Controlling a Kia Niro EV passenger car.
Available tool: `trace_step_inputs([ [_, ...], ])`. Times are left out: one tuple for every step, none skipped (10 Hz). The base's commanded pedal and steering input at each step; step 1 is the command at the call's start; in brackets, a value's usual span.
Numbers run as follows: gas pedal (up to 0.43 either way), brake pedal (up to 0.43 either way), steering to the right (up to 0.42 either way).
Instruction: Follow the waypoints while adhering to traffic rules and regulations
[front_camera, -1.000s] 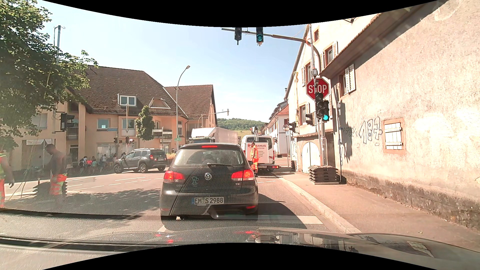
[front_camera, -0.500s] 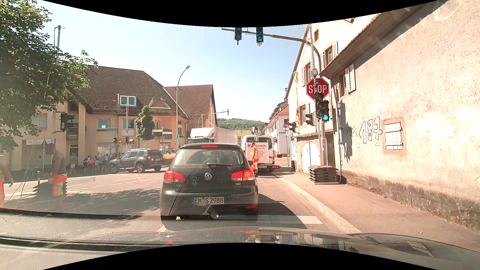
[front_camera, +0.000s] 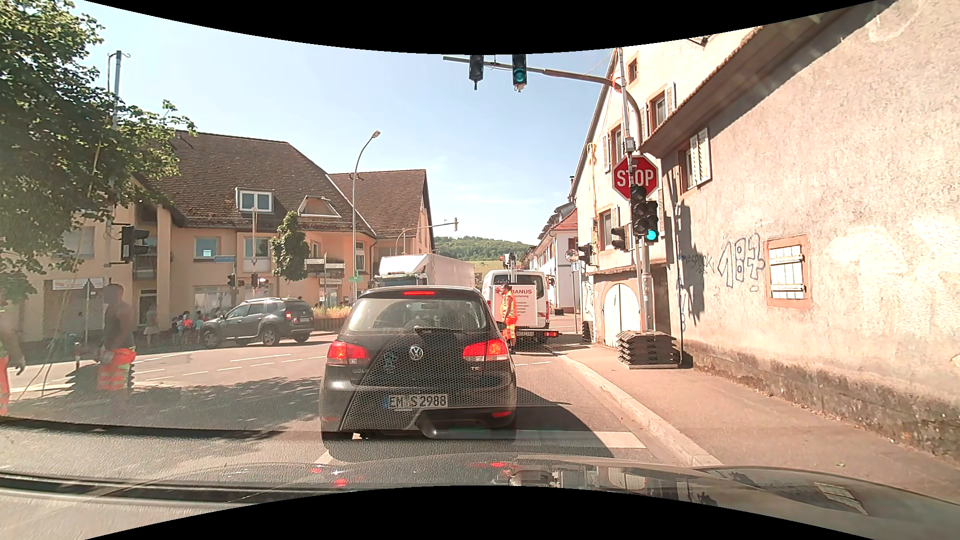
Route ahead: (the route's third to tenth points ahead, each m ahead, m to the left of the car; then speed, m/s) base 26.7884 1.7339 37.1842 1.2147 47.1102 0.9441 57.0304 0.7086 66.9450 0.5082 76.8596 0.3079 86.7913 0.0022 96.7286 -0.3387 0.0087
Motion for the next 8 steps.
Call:
trace_step_inputs([
  [0.000, 0.232, -0.002],
  [0.000, 0.238, -0.002],
  [0.000, 0.232, -0.002],
  [0.000, 0.238, -0.002],
  [0.000, 0.238, -0.002],
  [0.000, 0.238, -0.002],
  [0.000, 0.238, -0.002],
  [0.000, 0.238, -0.002],
])
